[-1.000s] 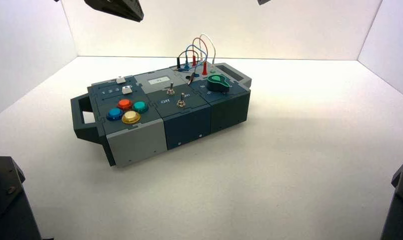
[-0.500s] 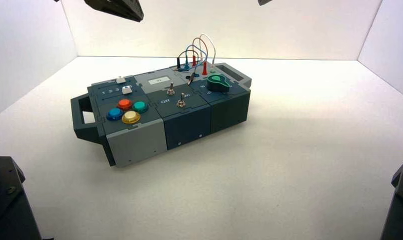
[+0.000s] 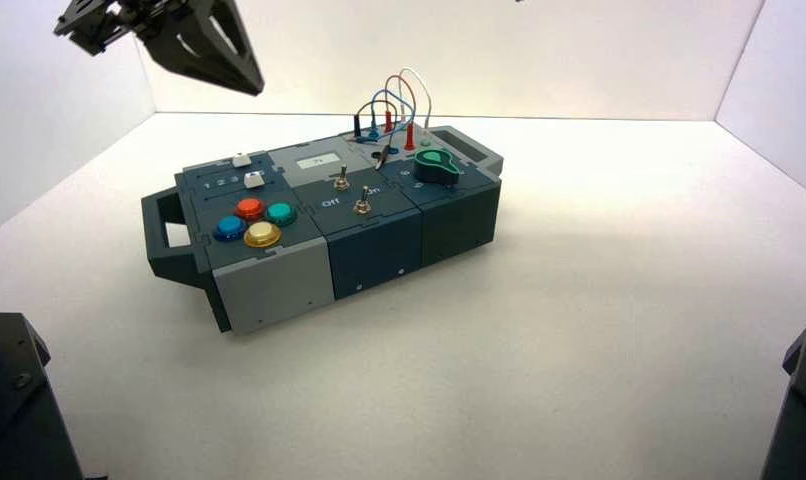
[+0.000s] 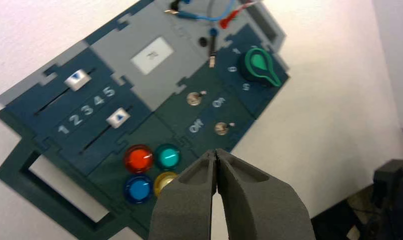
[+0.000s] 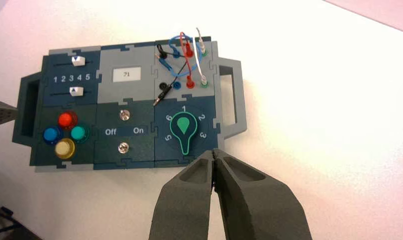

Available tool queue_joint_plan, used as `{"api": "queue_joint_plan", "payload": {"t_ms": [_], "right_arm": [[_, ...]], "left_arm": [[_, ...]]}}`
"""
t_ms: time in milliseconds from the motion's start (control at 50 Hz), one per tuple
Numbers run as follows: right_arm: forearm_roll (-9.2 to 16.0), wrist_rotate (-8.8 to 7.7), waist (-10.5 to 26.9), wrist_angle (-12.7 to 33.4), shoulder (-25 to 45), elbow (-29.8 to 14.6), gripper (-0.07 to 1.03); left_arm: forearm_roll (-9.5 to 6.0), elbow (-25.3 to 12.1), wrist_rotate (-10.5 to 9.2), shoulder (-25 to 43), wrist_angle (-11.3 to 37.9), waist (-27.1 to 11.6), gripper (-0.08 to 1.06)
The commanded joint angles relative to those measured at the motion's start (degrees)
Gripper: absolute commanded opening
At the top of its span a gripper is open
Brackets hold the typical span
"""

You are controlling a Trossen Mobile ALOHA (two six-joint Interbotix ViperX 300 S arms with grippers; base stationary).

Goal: Move the bottom slider to position 5.

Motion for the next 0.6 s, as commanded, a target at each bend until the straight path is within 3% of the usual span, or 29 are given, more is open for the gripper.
{"api": "queue_joint_plan", "payload": {"t_ms": [20,600], "right_arm": [[0.18,0.0,-0.26,-0.26,-0.62,-1.76,-0.02],[0.97,0.44,-0.26,1.93,-2.11,-2.11,-0.02]], "left_arm": [[0.18,-0.88,0.35,0.7,-0.35,2.11,-0.03],[0.53,-3.25,0.7,9.76,0.26,6.86,-0.03]]}}
